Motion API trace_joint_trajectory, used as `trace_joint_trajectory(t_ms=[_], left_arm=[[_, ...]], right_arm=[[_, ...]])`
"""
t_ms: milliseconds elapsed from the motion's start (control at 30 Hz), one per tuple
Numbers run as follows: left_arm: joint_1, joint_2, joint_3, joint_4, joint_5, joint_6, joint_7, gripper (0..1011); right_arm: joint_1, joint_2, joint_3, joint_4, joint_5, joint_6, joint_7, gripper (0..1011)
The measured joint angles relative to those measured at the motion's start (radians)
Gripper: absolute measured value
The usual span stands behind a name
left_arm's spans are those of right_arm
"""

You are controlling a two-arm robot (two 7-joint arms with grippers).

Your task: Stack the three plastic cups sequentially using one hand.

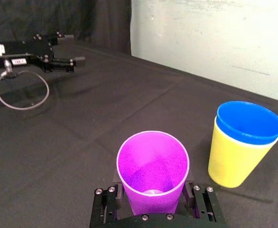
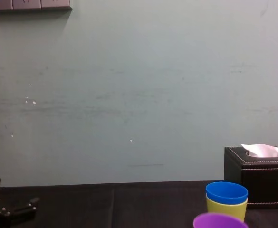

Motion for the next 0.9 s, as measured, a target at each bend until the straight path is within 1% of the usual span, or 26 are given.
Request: trace_joint_trajectory(t_ms=[67,167,233,267,333,367,433,500,533,567,600,700,733,800,900], left_arm=[[0.0,0.0,0.0,0.0,0.0,0.0,0.0,1011],[0.0,0.0,0.0,0.0,0.0,0.0,0.0,1011],[0.0,0.0,0.0,0.0,0.0,0.0,0.0,1011],[0.0,0.0,0.0,0.0,0.0,0.0,0.0,1012],[0.0,0.0,0.0,0.0,0.0,0.0,0.0,1011],[0.0,0.0,0.0,0.0,0.0,0.0,0.0,1012],[0.0,0.0,0.0,0.0,0.0,0.0,0.0,1011],[0.0,0.0,0.0,0.0,0.0,0.0,0.0,1011],[0.0,0.0,0.0,0.0,0.0,0.0,0.0,1011],[0.0,0.0,0.0,0.0,0.0,0.0,0.0,1011],[0.0,0.0,0.0,0.0,0.0,0.0,0.0,1011],[0.0,0.0,0.0,0.0,0.0,0.0,0.0,1012],[0.0,0.0,0.0,0.0,0.0,0.0,0.0,1011],[0.0,0.0,0.0,0.0,0.0,0.0,0.0,1011],[0.0,0.0,0.0,0.0,0.0,0.0,0.0,1011]], right_arm=[[-0.001,0.005,0.005,-0.022,0.004,0.016,-0.001,724],[0.008,0.017,0.015,-0.073,0.01,0.071,-0.004,724],[0.019,0.022,0.018,-0.094,0.015,0.102,-0.004,724],[0.032,0.024,0.021,-0.113,0.023,0.132,-0.004,724],[0.05,0.025,0.025,-0.132,0.035,0.166,-0.003,724],[0.07,0.025,0.03,-0.146,0.049,0.2,-0.003,724],[0.092,0.021,0.032,-0.153,0.06,0.224,-0.004,724],[0.121,0.013,0.035,-0.155,0.07,0.25,-0.011,724],[0.148,0.005,0.036,-0.154,0.079,0.272,-0.018,724],[0.162,0.0,0.036,-0.152,0.083,0.282,-0.022,724],[0.188,-0.008,0.037,-0.145,0.09,0.299,-0.029,724],[0.226,-0.021,0.035,-0.127,0.097,0.318,-0.041,724],[0.246,-0.03,0.033,-0.112,0.1,0.324,-0.051,724],[0.262,-0.038,0.031,-0.097,0.102,0.328,-0.06,724],[0.29,-0.054,0.029,-0.058,0.106,0.338,-0.081,724]])
